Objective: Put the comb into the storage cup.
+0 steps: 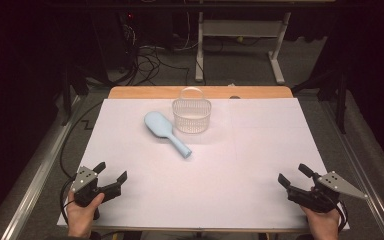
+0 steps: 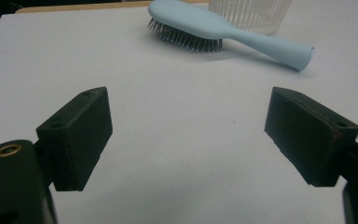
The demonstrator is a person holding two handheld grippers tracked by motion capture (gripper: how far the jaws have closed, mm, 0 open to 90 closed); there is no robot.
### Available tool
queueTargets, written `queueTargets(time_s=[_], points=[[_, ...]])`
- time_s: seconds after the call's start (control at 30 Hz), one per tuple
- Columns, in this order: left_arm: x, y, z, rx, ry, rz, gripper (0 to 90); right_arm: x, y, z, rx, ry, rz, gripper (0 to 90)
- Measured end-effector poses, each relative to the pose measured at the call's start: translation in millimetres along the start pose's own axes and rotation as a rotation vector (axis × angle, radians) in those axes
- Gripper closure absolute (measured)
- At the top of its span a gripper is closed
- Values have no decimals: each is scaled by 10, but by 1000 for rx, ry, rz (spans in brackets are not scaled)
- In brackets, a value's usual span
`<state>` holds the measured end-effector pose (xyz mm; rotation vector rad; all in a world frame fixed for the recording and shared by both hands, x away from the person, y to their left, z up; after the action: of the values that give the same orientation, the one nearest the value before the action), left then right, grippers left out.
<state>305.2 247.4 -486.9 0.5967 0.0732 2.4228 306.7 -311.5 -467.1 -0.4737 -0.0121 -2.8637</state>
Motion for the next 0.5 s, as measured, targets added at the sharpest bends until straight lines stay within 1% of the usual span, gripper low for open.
queueTargets(time_s=[0.1, 0.17, 0.3, 0.5], points=[[2, 2, -1, -1, 0, 0, 159, -2, 2, 1, -2, 0, 1, 160], [11, -6, -8, 6, 1, 7, 159, -14, 0, 2, -3, -4, 3, 160], [29, -5, -17, 19, 3, 8, 154, -10, -9, 1, 2, -3, 5, 161], [40, -1, -12, 14, 5, 14, 157, -10, -4, -2, -1, -3, 6, 160]])
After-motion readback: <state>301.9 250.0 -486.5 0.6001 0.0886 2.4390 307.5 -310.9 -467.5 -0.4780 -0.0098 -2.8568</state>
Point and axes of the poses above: each handheld gripper's, and its own axes: x roughly backward along the jaws, z roughly out of its top, y roughly to its right, the point moved 5 cm from there along -x, roughly forward along the jaws, and after that the axes turned 13 degrees about -z, right-handed, at the moved point
